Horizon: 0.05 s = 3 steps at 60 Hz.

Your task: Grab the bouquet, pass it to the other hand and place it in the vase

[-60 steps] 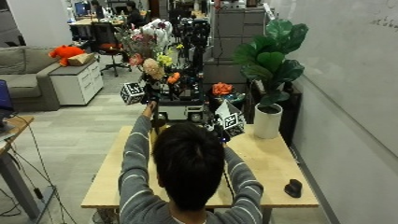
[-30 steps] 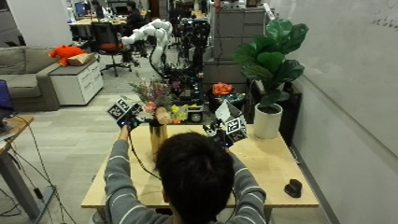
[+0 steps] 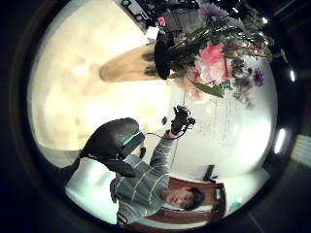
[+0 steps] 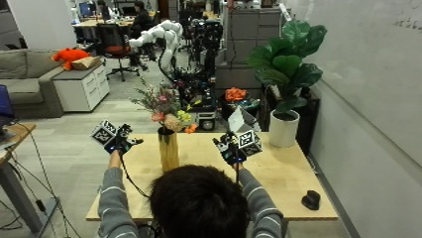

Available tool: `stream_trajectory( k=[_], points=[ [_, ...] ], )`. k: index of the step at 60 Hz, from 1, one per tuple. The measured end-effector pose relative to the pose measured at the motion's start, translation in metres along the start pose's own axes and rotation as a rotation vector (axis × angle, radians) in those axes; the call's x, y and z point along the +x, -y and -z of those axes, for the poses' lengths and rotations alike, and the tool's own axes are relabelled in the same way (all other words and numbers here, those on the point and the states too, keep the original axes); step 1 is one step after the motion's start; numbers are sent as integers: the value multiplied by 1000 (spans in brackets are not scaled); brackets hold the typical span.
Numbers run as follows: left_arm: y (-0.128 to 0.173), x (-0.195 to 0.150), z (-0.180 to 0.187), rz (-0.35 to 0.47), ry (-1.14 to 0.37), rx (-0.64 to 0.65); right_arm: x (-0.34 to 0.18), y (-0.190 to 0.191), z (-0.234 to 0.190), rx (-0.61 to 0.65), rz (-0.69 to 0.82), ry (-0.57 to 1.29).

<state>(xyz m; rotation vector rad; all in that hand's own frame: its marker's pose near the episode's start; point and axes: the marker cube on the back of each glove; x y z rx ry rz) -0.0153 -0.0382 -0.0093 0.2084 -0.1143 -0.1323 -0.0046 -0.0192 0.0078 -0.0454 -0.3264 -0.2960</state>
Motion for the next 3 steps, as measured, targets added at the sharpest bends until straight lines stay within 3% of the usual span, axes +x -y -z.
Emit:
stream_trajectory(
  k=[3],
  points=[
    [-19, 3, -1, -49, -52, -97, -5, -14, 3, 23, -189, -200]
  ],
)
